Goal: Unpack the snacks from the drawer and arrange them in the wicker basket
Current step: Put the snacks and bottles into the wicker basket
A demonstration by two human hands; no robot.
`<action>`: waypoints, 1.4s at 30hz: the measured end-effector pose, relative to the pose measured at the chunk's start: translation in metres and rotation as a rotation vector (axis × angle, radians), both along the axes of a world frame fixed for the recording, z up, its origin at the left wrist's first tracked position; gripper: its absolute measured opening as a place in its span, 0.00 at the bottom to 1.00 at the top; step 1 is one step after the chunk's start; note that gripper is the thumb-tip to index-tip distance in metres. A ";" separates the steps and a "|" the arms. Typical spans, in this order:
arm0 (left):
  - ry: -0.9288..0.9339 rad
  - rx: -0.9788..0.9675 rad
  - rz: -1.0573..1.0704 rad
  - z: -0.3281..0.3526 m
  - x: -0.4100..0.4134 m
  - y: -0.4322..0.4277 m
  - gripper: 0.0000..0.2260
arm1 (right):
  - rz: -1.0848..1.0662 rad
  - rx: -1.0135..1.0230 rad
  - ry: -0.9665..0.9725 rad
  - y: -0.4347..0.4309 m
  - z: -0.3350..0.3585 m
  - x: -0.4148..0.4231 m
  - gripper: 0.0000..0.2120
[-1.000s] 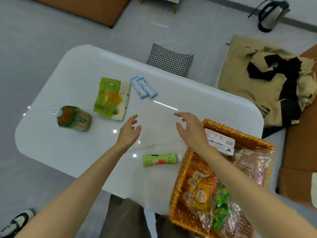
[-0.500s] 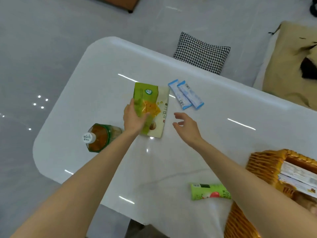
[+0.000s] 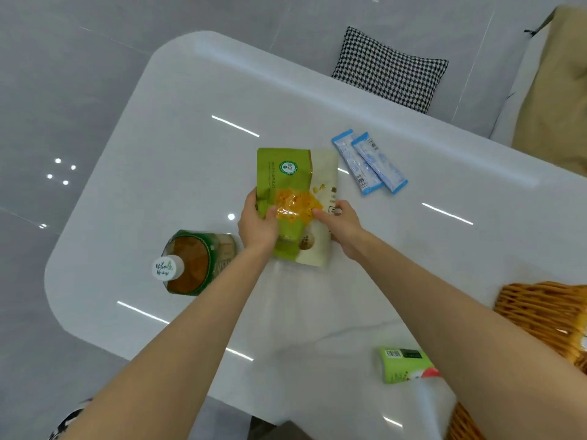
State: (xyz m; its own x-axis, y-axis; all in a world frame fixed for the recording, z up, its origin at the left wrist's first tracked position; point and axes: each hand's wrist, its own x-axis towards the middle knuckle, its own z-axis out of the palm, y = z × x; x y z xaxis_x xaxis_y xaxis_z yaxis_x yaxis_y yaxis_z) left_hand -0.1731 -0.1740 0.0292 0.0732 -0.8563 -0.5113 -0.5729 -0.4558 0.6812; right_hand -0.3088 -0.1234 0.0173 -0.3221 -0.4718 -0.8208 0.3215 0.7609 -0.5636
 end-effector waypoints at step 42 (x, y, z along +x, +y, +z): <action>-0.196 -0.422 -1.287 0.160 -0.236 0.352 0.06 | 0.891 -0.043 1.022 0.449 0.215 -0.235 0.12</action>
